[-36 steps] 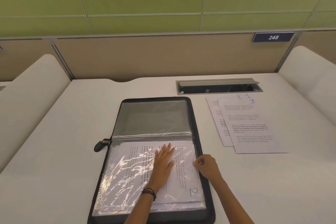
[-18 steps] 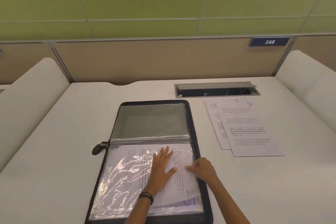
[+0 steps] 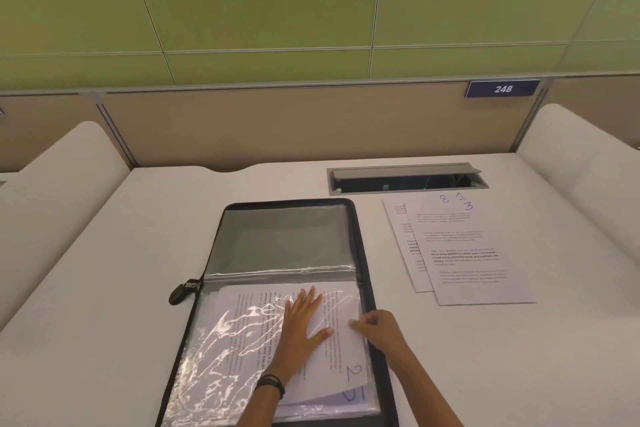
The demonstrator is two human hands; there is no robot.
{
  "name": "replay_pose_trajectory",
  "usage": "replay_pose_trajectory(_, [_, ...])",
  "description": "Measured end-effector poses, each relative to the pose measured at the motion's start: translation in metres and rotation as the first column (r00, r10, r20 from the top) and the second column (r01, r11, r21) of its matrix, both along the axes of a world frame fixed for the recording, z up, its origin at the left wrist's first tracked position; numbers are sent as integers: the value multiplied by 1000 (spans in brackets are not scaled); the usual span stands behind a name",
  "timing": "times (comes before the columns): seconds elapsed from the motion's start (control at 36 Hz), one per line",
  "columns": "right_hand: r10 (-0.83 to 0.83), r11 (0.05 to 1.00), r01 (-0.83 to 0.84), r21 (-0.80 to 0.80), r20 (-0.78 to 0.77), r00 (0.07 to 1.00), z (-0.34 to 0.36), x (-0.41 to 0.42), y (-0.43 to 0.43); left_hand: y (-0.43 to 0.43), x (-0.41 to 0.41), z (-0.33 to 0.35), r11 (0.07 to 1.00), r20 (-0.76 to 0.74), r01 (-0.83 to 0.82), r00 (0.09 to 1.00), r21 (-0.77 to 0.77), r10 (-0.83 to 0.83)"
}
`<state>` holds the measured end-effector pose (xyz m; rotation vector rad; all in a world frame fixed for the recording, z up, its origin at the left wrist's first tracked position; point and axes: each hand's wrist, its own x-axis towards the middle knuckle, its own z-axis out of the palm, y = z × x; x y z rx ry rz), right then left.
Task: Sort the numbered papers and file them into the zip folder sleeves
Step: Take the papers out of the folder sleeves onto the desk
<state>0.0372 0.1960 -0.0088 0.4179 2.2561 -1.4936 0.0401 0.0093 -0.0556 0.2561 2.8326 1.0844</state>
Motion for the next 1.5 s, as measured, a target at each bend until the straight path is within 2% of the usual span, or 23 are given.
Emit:
replay_pose_trajectory(0.33, [25, 998, -24, 59, -15, 1000, 5, 4, 1, 1, -1, 2, 999, 16, -16, 1000, 35, 15])
replay_pose_trajectory(0.61, [-53, 990, 61, 128, -65, 996, 20, -1, 36, 5, -7, 14, 986, 35, -78, 997, 144, 74])
replay_pose_trajectory(0.78, [-106, 967, 133, 219, -130, 986, 29, 0, 60, 9, -14, 17, 994, -13, -47, 999, 103, 49])
replay_pose_trajectory(1.11, [-244, 931, 289, 221, -210, 947, 33, 17, 116, 52, -50, 47, 978, 229, 155, 956, 137, -183])
replay_pose_trajectory(1.19, [-288, 914, 335, 227, -218, 933, 30, 21, 131, 62, -56, 51, 975, 241, 201, 946, 97, -219])
replay_pose_trajectory(1.36, [-350, 867, 416, 273, -259, 900, 23, 36, 163, 77, -67, 51, 932, 190, 350, 925, -94, -329])
replay_pose_trajectory(1.5, [-417, 837, 489, 245, -292, 860, 26, 47, 183, 88, -76, 53, 928, 155, 353, 930, -123, -333])
